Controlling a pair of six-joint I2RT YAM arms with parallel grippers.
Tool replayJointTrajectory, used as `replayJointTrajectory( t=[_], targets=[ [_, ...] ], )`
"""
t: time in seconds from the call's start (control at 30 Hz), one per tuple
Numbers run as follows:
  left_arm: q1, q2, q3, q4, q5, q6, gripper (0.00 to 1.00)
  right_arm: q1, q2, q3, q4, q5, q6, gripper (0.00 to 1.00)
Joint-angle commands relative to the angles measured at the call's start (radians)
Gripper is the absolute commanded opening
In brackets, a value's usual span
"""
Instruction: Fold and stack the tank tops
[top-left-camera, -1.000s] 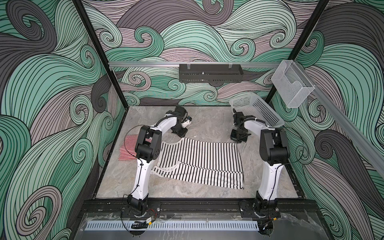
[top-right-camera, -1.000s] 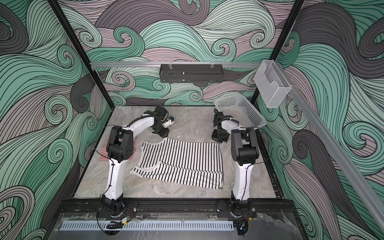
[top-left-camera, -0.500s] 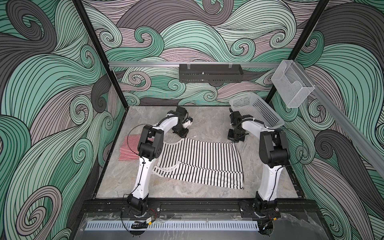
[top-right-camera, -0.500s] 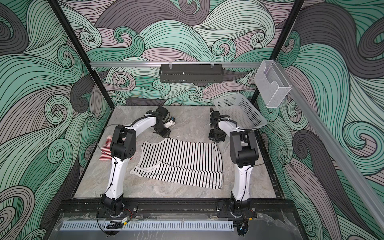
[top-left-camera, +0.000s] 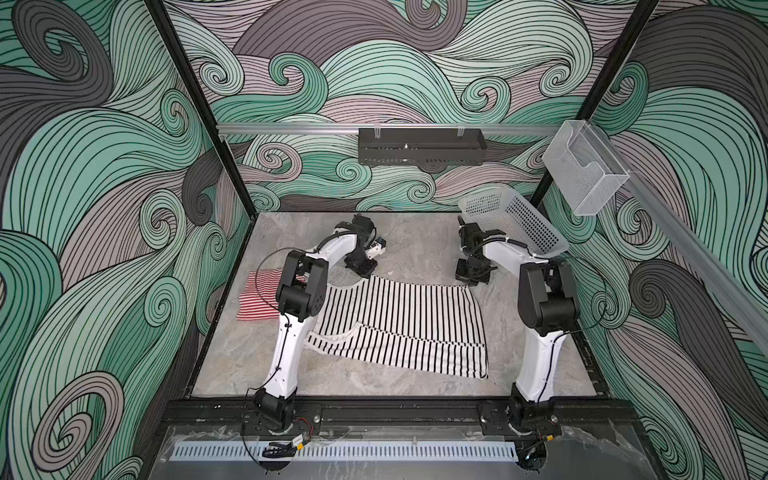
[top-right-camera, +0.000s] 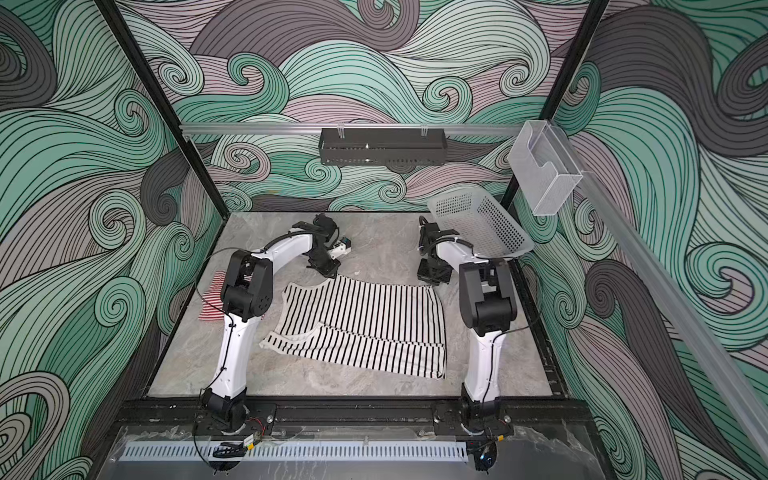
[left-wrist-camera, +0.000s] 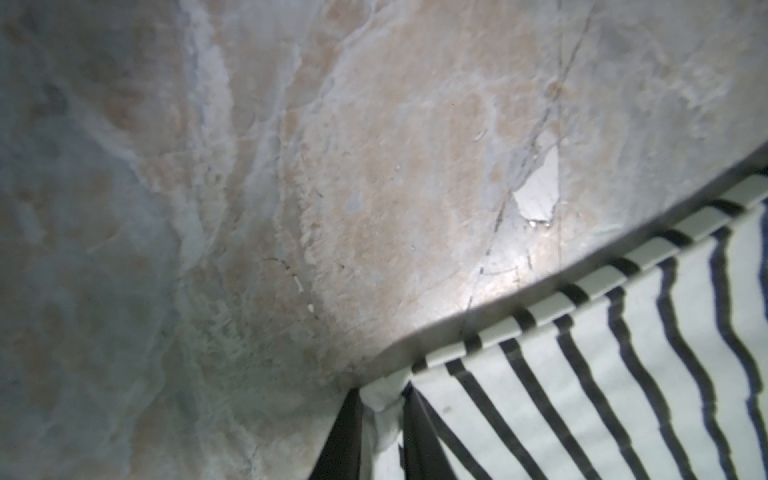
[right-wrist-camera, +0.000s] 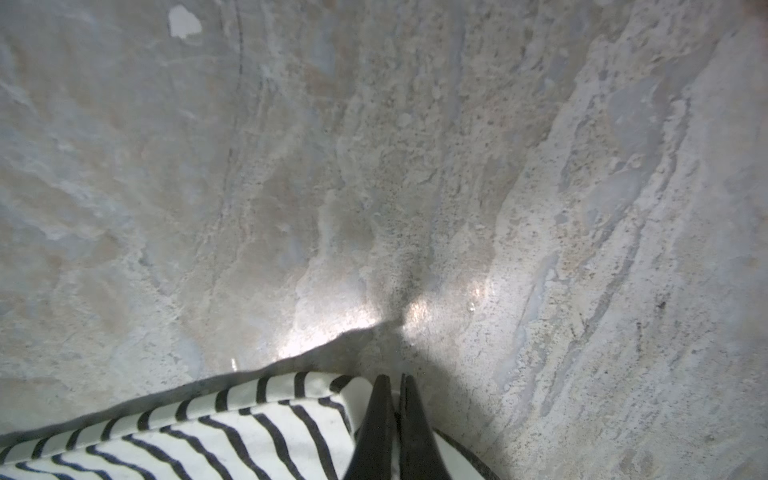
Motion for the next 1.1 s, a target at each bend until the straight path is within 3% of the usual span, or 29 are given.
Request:
replayJointTrajectory(
  t=[0.0, 0.1, 1.07],
  targets=[
    [0.008, -0.009, 0.003, -0.011, 0.027, 0.004, 0.1, 0.0, -0.048, -0.001, -0.024, 0.024, -0.009, 0.0],
    [0.013, -0.009, 0.01, -0.016, 0.049, 0.001, 0.0, -0.001, -0.057, -0.015, -0.024, 0.03, -0.012, 0.0],
    [0.034, -0.346, -0.318, 0.054, 0.143, -0.017, 0.0, 0.006, -0.352, -0.257, -0.005, 0.021, -0.017, 0.0]
  ],
)
